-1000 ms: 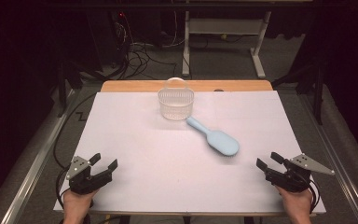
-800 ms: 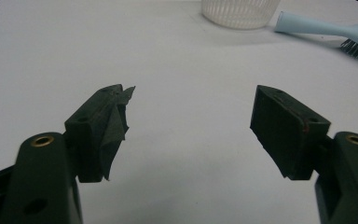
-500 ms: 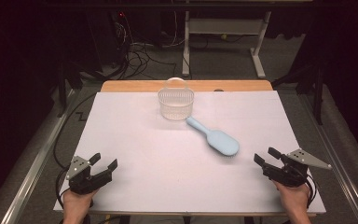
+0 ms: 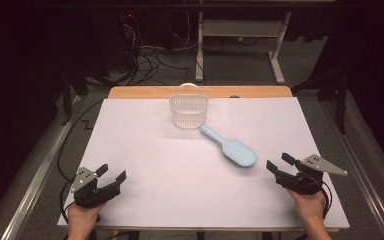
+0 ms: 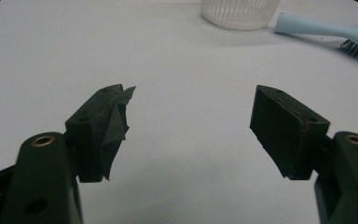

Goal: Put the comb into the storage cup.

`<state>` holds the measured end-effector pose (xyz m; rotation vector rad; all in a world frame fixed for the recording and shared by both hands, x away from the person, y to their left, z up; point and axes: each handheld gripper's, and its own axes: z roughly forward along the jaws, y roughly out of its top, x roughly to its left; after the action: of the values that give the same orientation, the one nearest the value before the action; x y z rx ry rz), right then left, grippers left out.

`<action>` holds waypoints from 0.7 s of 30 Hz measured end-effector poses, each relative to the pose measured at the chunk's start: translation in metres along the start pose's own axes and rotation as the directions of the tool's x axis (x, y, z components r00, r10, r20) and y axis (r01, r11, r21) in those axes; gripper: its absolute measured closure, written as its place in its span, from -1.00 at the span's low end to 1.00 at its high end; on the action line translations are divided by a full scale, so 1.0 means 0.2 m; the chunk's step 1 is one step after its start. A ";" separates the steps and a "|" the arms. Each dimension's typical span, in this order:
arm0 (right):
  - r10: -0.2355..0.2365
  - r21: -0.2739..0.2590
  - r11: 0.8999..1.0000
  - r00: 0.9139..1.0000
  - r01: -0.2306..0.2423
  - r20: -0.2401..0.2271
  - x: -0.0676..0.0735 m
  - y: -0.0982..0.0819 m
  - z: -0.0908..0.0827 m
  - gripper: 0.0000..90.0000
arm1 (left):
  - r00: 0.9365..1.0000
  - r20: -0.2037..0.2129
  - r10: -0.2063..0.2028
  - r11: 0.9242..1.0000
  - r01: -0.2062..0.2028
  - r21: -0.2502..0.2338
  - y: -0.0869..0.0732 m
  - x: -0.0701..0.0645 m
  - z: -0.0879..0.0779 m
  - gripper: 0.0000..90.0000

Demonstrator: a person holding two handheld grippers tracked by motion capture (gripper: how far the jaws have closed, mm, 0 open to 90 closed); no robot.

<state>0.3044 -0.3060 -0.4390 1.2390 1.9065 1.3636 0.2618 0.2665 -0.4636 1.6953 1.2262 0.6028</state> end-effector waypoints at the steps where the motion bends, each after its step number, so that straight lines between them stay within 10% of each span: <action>1: -0.002 0.003 1.000 1.000 0.002 -0.003 0.00 0.01 0.01 -0.28 | 1.000 0.000 0.000 1.000 0.000 0.000 0.00 0.00 0.00 -0.38; 21: -0.061 0.004 0.998 0.997 0.061 -0.047 0.11 0.12 0.15 -0.23 | 1.000 -0.007 0.004 1.000 -0.004 -0.003 0.00 0.00 0.00 -0.38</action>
<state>0.3265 -0.2698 -0.4258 1.1510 1.9650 1.3682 0.2617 0.2662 -0.4636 1.6944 1.2269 0.6132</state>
